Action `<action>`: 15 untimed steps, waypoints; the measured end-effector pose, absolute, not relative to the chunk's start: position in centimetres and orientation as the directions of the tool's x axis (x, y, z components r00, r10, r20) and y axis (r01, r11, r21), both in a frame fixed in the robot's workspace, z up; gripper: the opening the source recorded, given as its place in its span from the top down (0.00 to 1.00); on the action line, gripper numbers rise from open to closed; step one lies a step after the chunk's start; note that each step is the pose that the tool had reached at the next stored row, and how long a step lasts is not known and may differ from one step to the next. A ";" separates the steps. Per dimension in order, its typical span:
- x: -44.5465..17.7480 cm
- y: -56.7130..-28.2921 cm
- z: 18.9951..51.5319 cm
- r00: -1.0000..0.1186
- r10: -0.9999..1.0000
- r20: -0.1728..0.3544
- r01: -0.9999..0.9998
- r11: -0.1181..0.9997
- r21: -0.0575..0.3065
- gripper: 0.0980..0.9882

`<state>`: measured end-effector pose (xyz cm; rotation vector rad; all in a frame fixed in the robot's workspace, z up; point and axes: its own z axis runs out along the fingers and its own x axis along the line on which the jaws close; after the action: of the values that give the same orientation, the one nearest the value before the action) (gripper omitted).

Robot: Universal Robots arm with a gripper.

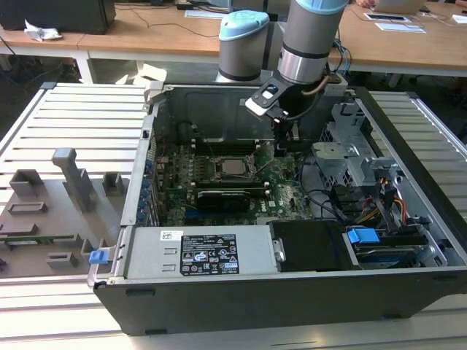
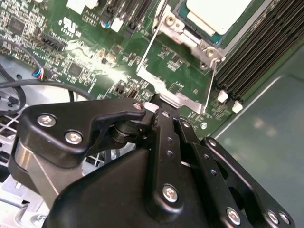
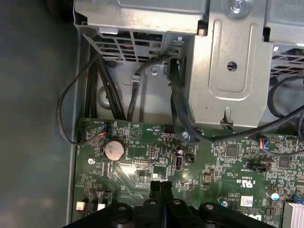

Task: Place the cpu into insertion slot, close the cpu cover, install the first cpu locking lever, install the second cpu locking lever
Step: 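Close the cpu cover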

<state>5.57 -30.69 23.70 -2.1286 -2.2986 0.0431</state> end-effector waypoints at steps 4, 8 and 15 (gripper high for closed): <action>4.9 -30.7 23.7 -0.077 0.997 -0.013 0.997 0.077 -0.026 0.99; 4.0 -30.7 23.7 -0.077 0.997 -0.013 0.997 0.076 -0.026 0.99; 2.9 -30.7 23.7 -0.077 0.997 -0.012 0.997 0.076 -0.026 0.99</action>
<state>2.89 -30.69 23.70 -2.1288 -2.2986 0.0428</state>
